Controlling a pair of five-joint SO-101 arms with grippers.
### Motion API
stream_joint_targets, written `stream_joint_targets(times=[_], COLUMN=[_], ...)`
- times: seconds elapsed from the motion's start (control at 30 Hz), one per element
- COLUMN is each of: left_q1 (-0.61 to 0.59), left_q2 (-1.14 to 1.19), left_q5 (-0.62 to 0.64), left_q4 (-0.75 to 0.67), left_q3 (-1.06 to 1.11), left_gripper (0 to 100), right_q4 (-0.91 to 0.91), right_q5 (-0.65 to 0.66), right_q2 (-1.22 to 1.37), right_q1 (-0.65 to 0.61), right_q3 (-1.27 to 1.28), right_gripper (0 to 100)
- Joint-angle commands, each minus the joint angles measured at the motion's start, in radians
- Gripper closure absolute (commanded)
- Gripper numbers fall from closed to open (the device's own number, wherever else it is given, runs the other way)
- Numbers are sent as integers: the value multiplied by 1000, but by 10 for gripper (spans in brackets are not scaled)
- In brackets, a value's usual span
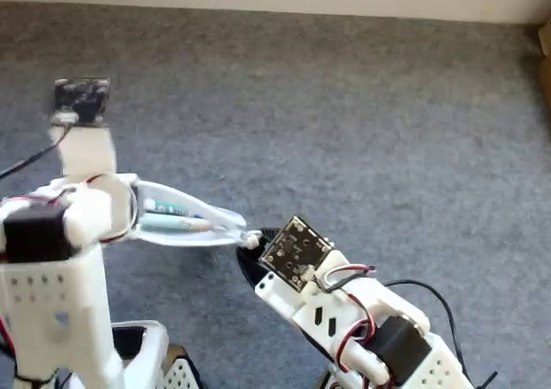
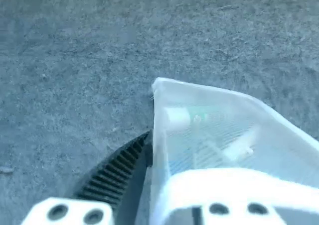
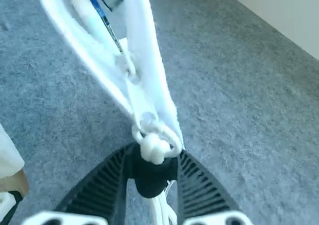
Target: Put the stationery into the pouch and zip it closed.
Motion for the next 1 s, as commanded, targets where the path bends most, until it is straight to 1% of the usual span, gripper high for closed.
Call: stream_joint_targets(times=[0.0,0.17,0.23,0.3,0.4,0.63,0.8,0.97], left_q1=[-7,24,41,82,157,320,476,633], left_q2=[-10,-10,-10,-10,-5,-2,-2,1], left_q5=[-2,3,54,74,49,-15,-69,-163], left_q4=[-15,-58,-63,-64,-68,-184,-230,-235], left_q3=[-12,-59,-96,-133,-173,-160,-160,-148], left_gripper=[745,737,733,733,733,733,733,733], right_q4=[93,245,291,329,374,490,556,587], right_q5=[11,9,9,9,9,15,15,15], right_q2=[-16,-16,-16,-18,-38,-199,-265,-321], right_q1=[13,13,13,13,13,13,13,16], right_q3=[-107,-200,-217,-225,-225,-225,-225,-225], right_gripper=[995,995,995,995,995,995,995,995])
